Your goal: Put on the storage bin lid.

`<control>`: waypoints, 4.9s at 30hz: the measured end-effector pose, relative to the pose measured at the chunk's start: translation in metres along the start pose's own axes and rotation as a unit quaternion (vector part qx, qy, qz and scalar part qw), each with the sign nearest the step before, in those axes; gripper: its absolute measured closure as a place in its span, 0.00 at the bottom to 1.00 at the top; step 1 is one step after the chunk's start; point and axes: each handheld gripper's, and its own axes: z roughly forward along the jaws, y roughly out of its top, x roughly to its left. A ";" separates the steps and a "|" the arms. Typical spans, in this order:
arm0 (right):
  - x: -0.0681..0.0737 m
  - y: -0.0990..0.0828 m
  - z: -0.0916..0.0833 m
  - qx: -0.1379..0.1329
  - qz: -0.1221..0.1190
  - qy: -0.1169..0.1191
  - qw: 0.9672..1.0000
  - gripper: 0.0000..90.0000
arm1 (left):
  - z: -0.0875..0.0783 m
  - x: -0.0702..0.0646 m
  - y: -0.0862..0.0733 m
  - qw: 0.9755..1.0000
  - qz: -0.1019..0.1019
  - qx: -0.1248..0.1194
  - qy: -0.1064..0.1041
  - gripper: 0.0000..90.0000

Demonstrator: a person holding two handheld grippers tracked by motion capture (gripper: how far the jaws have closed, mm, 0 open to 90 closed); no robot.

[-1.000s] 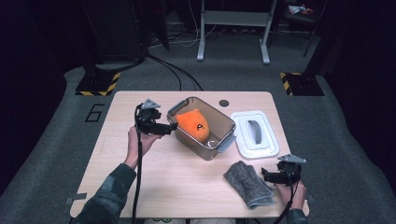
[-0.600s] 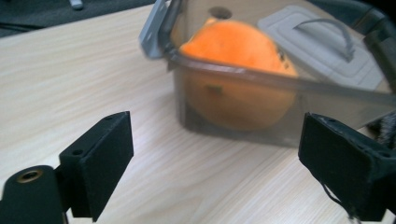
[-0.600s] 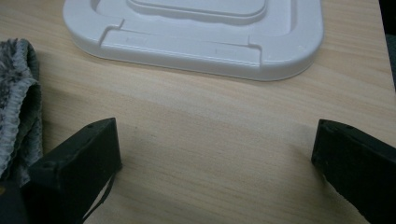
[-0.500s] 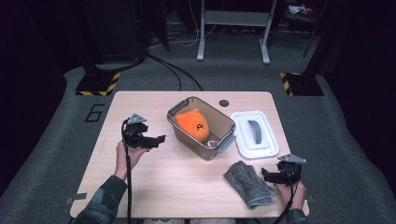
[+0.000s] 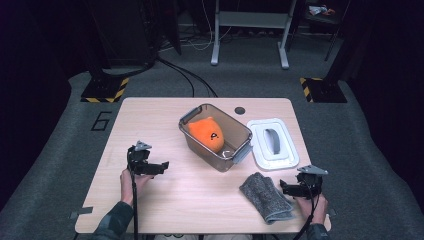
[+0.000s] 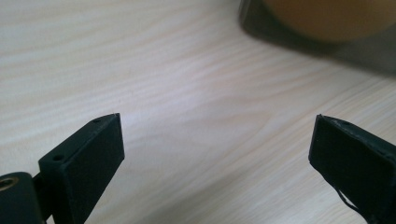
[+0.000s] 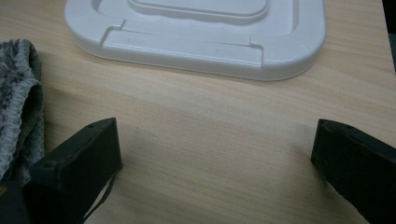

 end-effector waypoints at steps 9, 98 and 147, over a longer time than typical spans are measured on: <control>0.000 0.000 0.000 0.001 0.000 0.000 1.000 0.01 | 0.016 0.010 -0.017 1.000 0.013 0.018 0.008 0.03; -0.003 0.135 0.081 0.057 0.060 0.035 0.996 0.56 | 0.028 0.004 -0.017 0.998 0.048 -0.004 0.039 0.01; -0.024 0.150 0.016 -0.002 0.039 0.058 0.998 0.74 | 0.027 0.004 -0.016 0.998 0.048 0.001 0.037 0.01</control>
